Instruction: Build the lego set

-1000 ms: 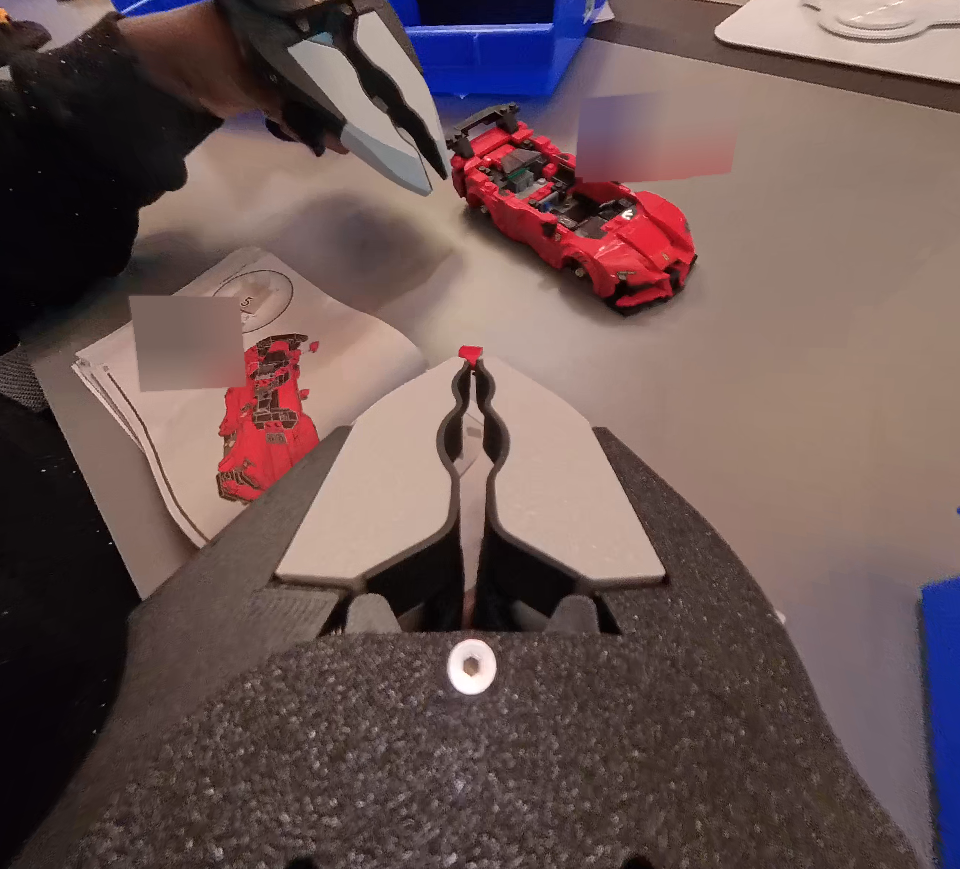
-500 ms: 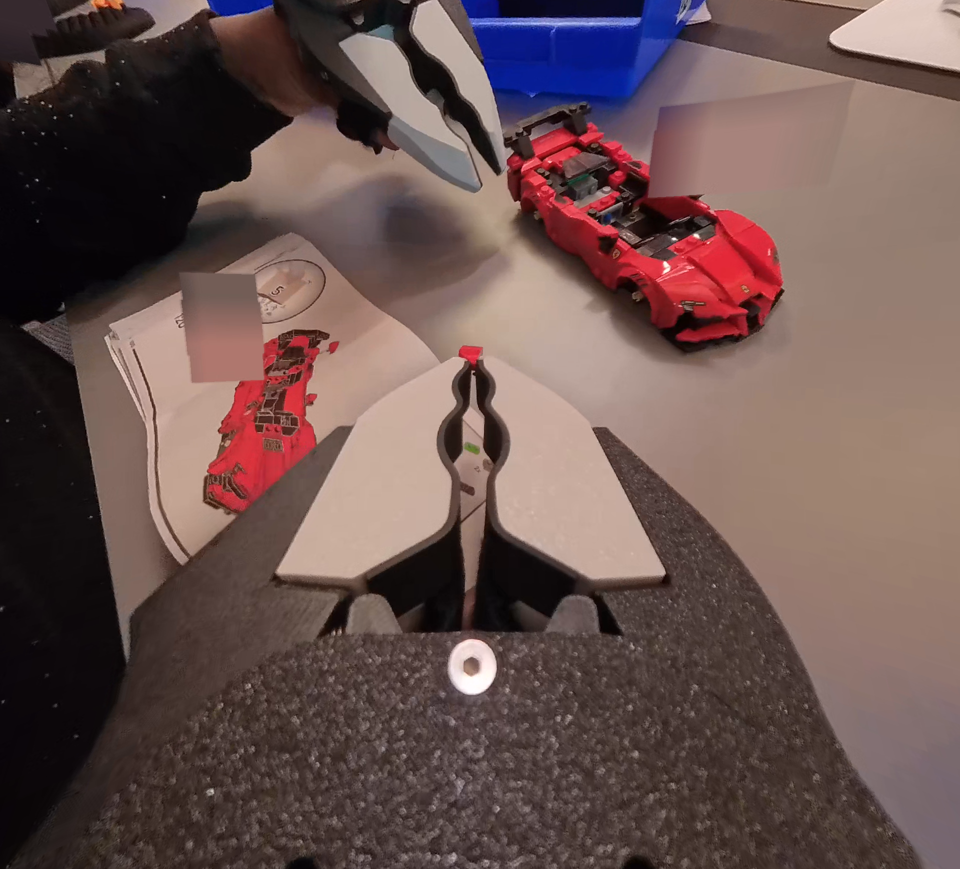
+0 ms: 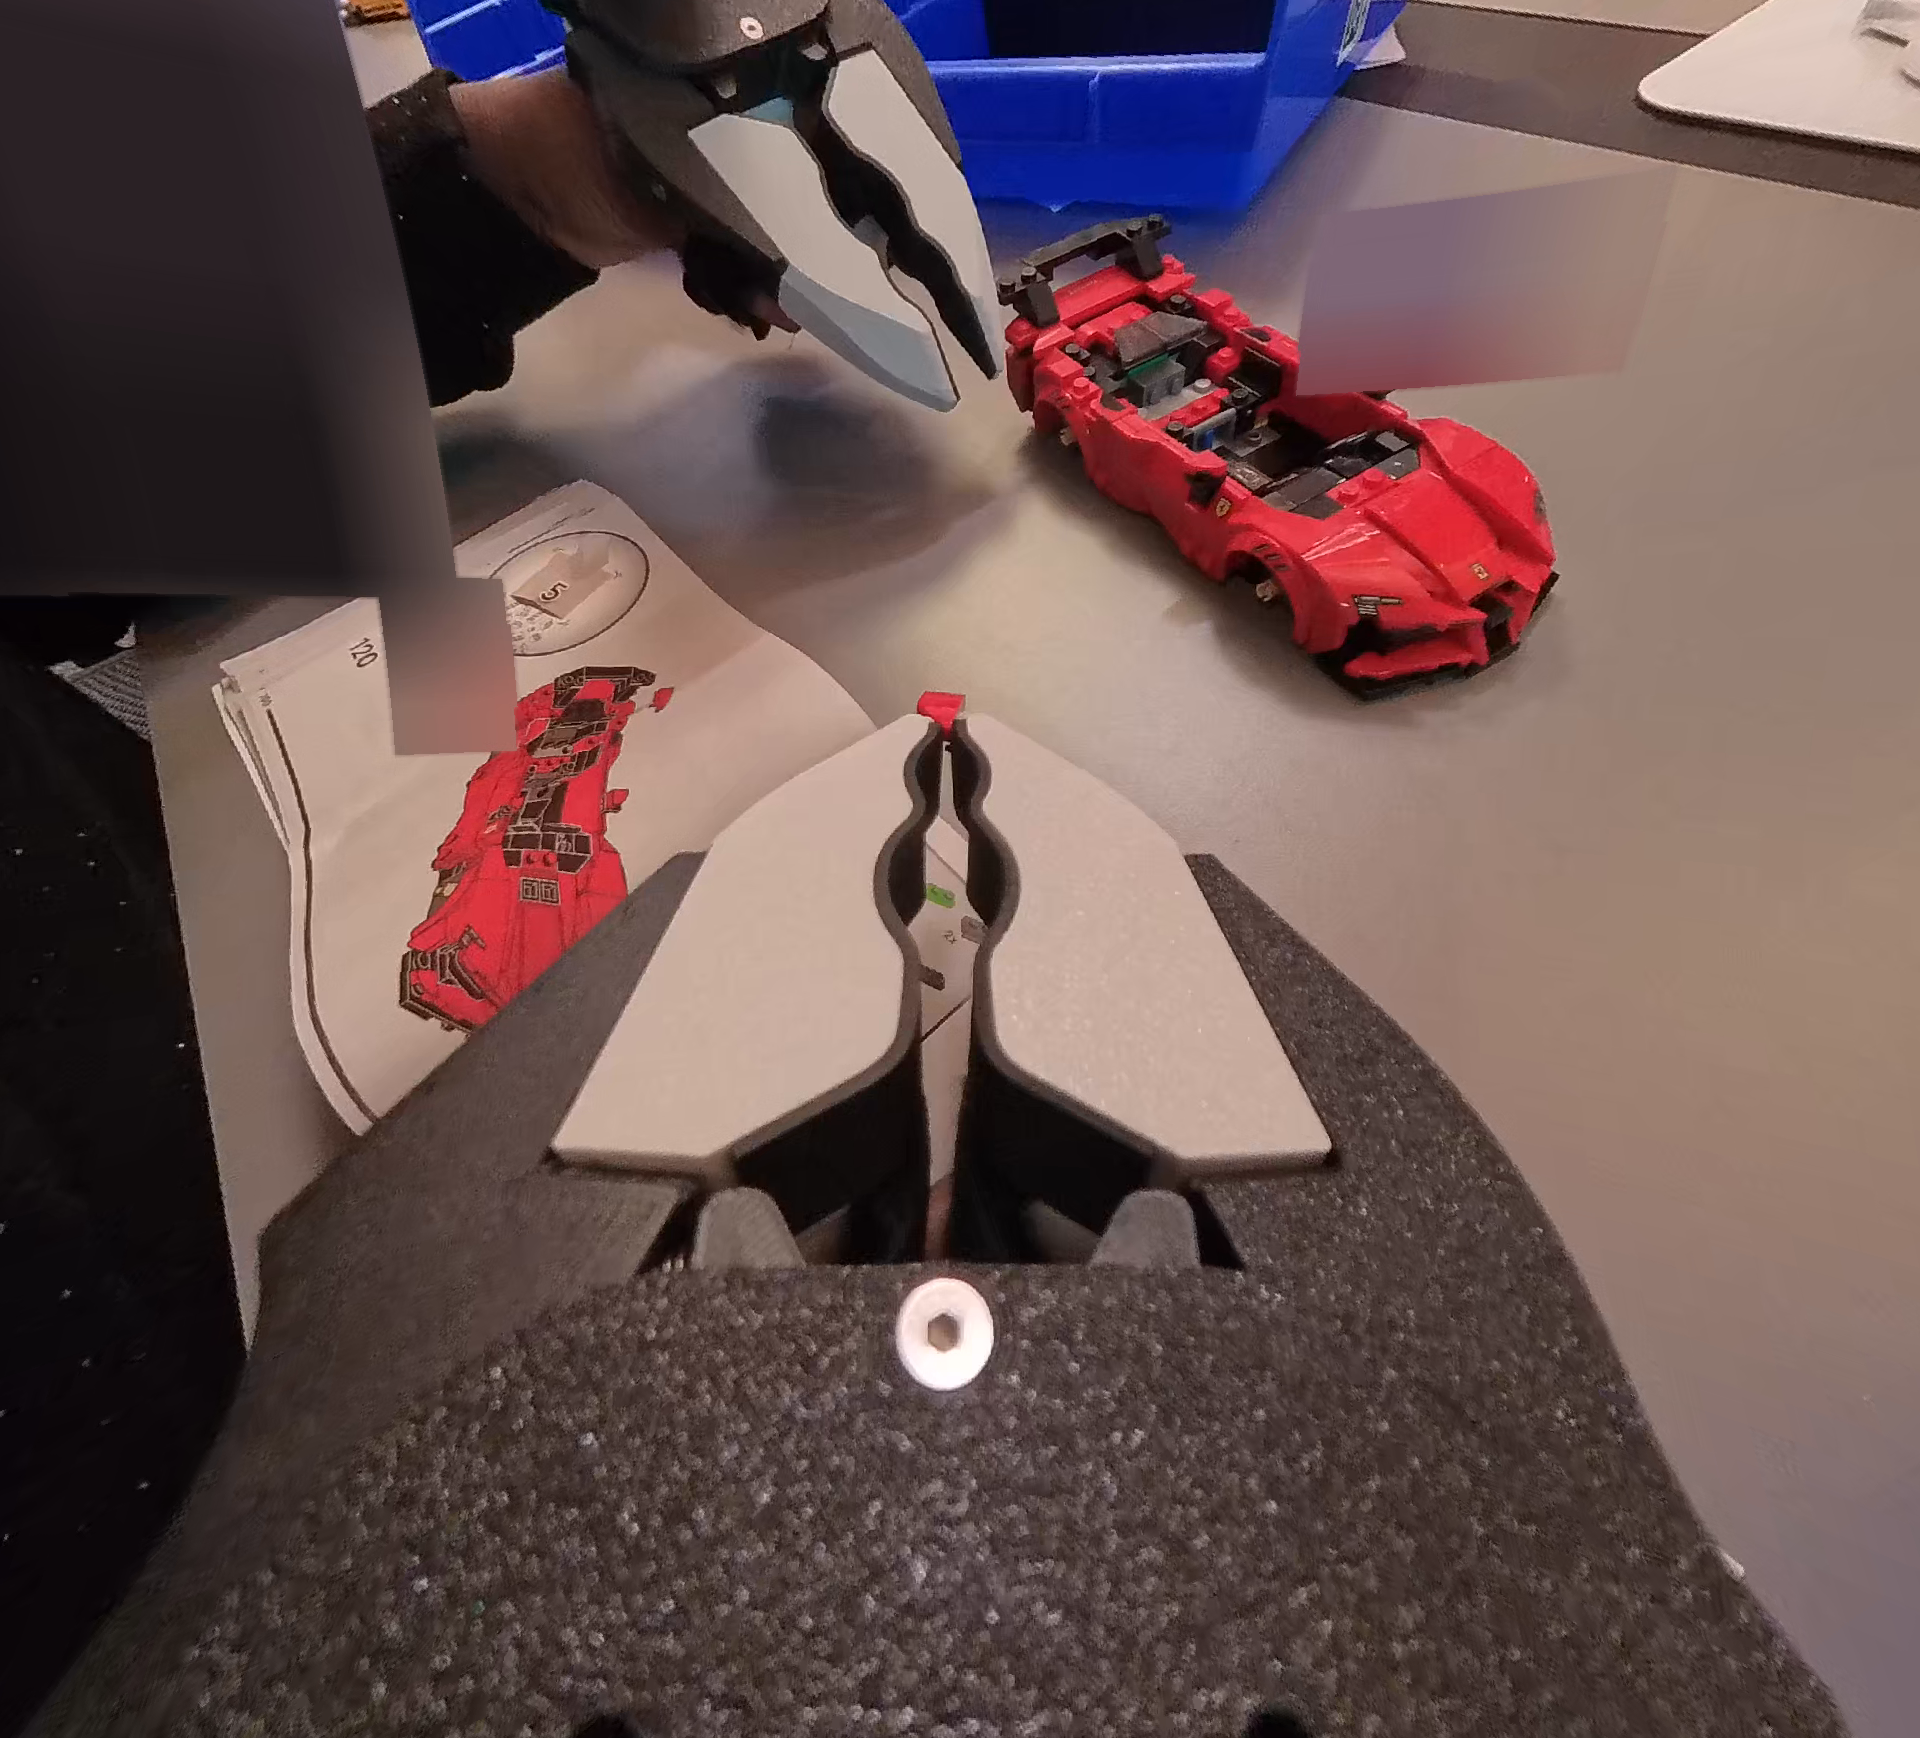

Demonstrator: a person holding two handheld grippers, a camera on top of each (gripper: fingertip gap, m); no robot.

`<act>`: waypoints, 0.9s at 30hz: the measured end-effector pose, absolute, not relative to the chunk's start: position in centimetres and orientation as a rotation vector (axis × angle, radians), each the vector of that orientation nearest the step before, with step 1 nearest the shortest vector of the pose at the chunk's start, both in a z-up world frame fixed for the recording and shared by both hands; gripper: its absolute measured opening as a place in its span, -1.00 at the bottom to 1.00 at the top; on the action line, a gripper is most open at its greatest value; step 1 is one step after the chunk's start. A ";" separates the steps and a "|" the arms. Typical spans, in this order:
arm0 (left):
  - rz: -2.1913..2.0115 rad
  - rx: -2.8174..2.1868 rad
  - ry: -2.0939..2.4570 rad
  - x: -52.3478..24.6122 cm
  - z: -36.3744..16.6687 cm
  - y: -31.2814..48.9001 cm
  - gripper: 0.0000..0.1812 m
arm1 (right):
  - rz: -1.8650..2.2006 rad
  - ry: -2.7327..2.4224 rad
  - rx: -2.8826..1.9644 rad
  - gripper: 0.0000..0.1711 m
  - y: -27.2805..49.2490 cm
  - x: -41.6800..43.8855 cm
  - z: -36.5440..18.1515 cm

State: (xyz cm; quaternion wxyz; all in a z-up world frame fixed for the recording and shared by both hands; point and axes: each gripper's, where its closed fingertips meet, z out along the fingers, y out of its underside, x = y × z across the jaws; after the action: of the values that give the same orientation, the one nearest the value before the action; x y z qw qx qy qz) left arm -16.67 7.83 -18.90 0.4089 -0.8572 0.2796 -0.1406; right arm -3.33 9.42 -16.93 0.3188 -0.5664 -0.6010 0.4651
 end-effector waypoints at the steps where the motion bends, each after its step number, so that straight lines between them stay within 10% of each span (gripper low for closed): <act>1: -0.355 -2.160 0.710 -16.6 -18.9 7.8 -0.85 | 1.224 -1.581 -1.489 -0.99 9.4 -3.3 -16.9; 27: -0.350 -2.140 0.798 -15.7 -18.9 7.4 -0.87 | 1.235 -1.585 -1.494 -0.99 9.4 -3.3 -17.0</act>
State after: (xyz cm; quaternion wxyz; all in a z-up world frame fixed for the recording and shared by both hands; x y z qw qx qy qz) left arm -15.74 7.38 -18.89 0.4035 -0.8474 0.3161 -0.1387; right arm -3.33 9.42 -16.99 0.3137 -0.5666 -0.6011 0.4683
